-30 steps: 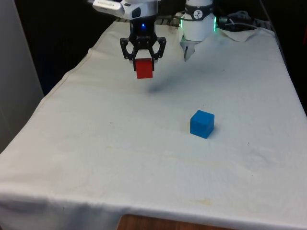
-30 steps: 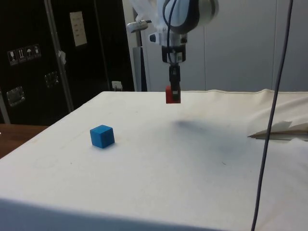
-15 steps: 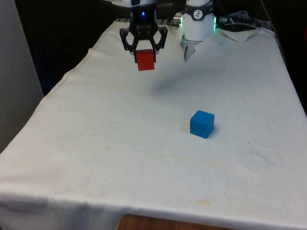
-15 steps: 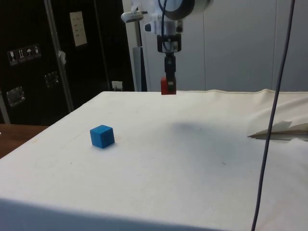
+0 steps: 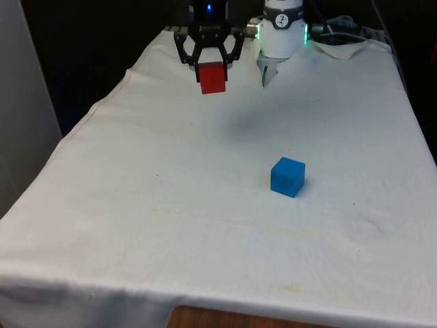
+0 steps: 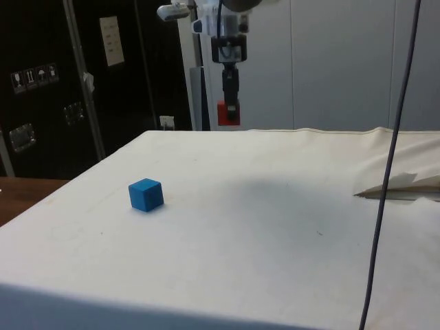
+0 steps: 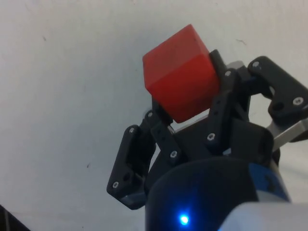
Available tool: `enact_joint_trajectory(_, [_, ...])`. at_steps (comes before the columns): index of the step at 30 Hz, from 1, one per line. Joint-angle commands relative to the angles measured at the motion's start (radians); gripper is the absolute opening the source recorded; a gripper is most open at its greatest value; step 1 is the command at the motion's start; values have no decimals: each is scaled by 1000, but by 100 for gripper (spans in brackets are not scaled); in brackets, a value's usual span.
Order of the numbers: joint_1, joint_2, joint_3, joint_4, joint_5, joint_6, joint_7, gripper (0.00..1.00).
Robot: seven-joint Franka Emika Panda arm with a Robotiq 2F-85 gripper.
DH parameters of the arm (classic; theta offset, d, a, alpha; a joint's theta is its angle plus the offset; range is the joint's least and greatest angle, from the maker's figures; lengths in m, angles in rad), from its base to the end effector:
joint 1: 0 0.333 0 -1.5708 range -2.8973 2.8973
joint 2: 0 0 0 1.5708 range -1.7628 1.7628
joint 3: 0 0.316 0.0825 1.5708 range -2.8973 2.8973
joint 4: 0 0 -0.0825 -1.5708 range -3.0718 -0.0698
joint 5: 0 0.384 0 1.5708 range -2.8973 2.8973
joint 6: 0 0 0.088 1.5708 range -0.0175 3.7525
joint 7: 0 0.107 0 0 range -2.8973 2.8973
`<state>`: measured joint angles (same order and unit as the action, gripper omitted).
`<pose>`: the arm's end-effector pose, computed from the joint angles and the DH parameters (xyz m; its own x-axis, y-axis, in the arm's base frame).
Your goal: Stack the two cubes.
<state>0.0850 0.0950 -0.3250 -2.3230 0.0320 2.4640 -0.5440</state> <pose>0.5062 -0.1240 0.3063 0.9596 0.2784 0.0393 0.2772 -0.9602 0.0343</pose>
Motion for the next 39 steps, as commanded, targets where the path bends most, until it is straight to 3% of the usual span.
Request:
enact_joint_trajectory(1, [4,6,2,16,-16,-17,21,3])
enact_joint_trajectory(9, [10,23,23,74,-16,-65,43,3])
enact_joint_trajectory(10, [7,17,25,66,0,-55,27,3])
enact_joint_trajectory(17, [15,48,43,137,-18,-114,63,3])
enact_joint_trajectory(19, [11,46,48,138,-2,-109,50,3])
enact_joint_trajectory(20, [16,54,48,154,-19,-127,69,3])
enact_joint_trajectory(29, [20,93,73,230,-41,-194,100,3])
enact_joint_trajectory(30, [14,83,72,215,-22,-173,82,3])
enact_joint_trajectory(31, [20,93,73,230,-41,-194,100,3])
enact_joint_trajectory(39, [19,134,92,297,-69,-244,123,3])
